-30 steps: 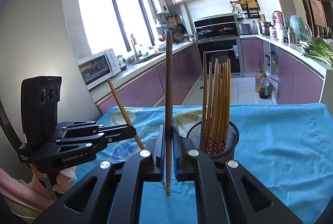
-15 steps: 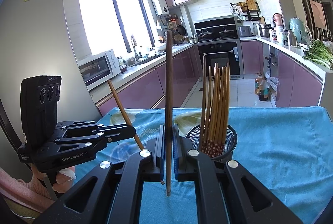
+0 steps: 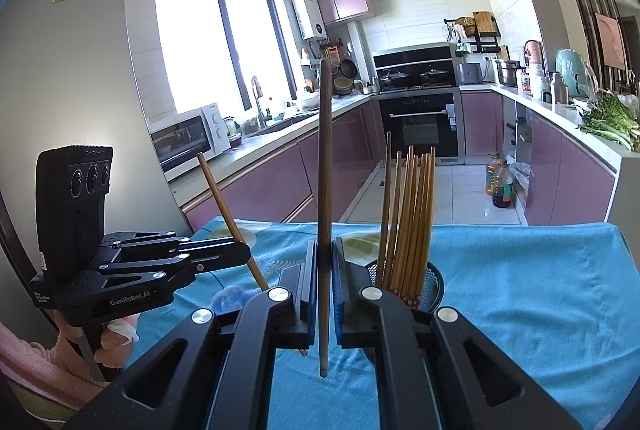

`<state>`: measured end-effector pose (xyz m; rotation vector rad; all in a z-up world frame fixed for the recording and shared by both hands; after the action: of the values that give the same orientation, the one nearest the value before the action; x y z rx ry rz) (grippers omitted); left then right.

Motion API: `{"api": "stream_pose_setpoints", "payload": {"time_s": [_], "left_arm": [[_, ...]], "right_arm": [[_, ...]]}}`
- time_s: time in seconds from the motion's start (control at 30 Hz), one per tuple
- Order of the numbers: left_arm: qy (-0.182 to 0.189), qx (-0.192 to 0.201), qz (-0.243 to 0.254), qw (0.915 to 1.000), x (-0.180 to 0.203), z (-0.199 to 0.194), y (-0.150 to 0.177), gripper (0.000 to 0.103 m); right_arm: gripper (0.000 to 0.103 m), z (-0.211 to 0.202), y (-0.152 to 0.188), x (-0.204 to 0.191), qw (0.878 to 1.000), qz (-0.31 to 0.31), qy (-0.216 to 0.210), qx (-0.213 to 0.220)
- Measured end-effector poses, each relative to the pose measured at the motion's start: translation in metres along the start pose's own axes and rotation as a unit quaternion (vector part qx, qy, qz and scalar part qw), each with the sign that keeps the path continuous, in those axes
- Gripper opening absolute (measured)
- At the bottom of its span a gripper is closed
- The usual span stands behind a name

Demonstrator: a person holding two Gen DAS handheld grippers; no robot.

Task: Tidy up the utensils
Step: 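Move the left gripper's chopstick over the mesh cup while the right gripper follows, then lower both chopsticks tip-first into the mesh cup beside the others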

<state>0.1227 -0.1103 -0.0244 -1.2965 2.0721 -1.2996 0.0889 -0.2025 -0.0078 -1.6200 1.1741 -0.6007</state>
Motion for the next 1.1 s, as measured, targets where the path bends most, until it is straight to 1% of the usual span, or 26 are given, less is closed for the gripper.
{"api": "stream_pose_setpoints", "payload": {"time_s": [0.17, 0.77, 1.1], "left_arm": [[0.006, 0.007, 0.003, 1.0000, 0.002, -0.001, -0.006, 0.008], [0.004, 0.028, 0.021, 0.9994, 0.016, -0.007, -0.022, 0.008], [0.010, 0.048, 0.028, 0.9984, 0.030, -0.016, -0.035, 0.008]], "right_arm": [[0.006, -0.001, -0.004, 0.002, 1.000, -0.004, 0.003, 0.007], [0.006, -0.007, -0.012, 0.004, 1.000, -0.014, -0.002, 0.023], [0.006, -0.012, -0.023, 0.005, 0.999, -0.023, 0.001, 0.038]]}}
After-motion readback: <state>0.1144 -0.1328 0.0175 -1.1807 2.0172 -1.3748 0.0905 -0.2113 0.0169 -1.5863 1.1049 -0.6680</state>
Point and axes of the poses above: each gripper's, at about its wrist camera, not at the fingertips, and z roughly the way its jaws point, x to its right, y to its underside, the point moved 6 cm from there along z, roughly the way its jaws point, and after that the axes turned 4 degrees about -z, right-handed, at the moved point
